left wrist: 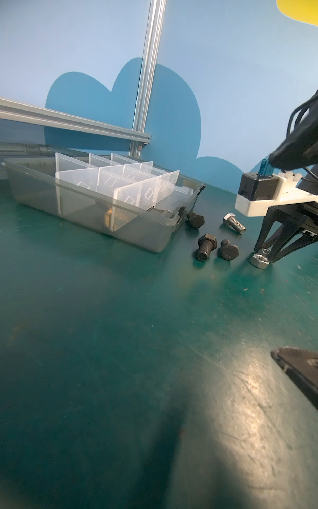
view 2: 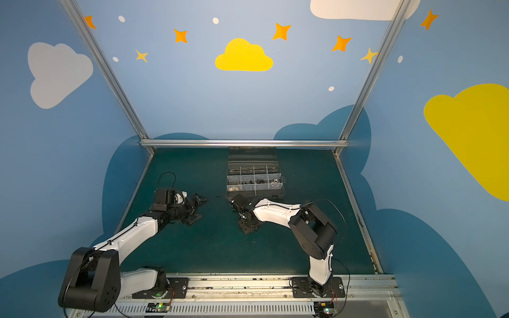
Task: Sort the screws and nuts into containers
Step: Pick up the nut from the center of the table.
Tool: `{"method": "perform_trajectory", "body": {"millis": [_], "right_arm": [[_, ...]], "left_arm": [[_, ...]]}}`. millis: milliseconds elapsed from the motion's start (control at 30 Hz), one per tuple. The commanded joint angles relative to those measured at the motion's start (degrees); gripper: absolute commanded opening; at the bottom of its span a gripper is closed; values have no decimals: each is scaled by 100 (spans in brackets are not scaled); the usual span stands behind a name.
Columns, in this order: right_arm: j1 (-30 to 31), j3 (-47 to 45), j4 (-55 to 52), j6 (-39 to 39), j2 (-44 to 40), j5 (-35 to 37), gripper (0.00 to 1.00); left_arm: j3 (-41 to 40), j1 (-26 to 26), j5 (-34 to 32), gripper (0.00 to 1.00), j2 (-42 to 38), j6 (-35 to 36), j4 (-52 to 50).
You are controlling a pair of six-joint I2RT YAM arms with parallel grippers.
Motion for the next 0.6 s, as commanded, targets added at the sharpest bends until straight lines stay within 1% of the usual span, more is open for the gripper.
{"method": "perform_trajectory", "body": {"millis": [0,100,200,367,433,567], "right_arm": [[59,-147,-413,22,198,-232,15],[34,-119,-385,17,118,-270,6],[-33,-119,-333,-5,-35,-367,0],[-254,-80,-291,-97,-412,-525,0],[-422,-26,-323,-202,-594,-590,0],[-941,203,-407,-474,-952,-632,0]], "left_arm": [[-28,31,-38,100,-45,90,-62],[-28,31,-41,100,-69,94,-79],[-28,31,-49,100,-76,94,-88],[-26,40,-52,100,-64,94,-81],[-28,40,-47,100,-71,90,-80],[-45,41,-42,100,-92,92,-80]]}}
